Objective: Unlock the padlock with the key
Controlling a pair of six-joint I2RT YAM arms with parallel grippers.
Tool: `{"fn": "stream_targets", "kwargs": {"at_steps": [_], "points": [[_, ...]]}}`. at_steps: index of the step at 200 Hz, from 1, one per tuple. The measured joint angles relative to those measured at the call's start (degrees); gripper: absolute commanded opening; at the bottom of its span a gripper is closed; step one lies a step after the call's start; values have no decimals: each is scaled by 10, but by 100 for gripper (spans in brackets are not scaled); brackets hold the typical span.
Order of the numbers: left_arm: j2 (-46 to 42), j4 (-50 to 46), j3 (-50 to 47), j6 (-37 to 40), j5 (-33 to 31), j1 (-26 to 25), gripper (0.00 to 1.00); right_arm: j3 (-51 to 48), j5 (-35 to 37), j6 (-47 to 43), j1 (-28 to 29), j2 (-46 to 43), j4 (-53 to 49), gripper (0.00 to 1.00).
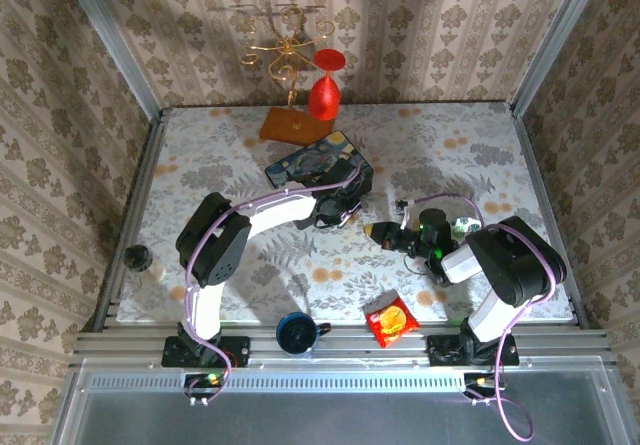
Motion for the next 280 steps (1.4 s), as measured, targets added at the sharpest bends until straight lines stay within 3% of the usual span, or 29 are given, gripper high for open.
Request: {"fn": "stream_targets", "kwargs": {"at_steps": [280], "points": [[0, 13, 0, 0, 14, 4, 0, 24, 19, -13, 17, -19, -38, 0]]}}
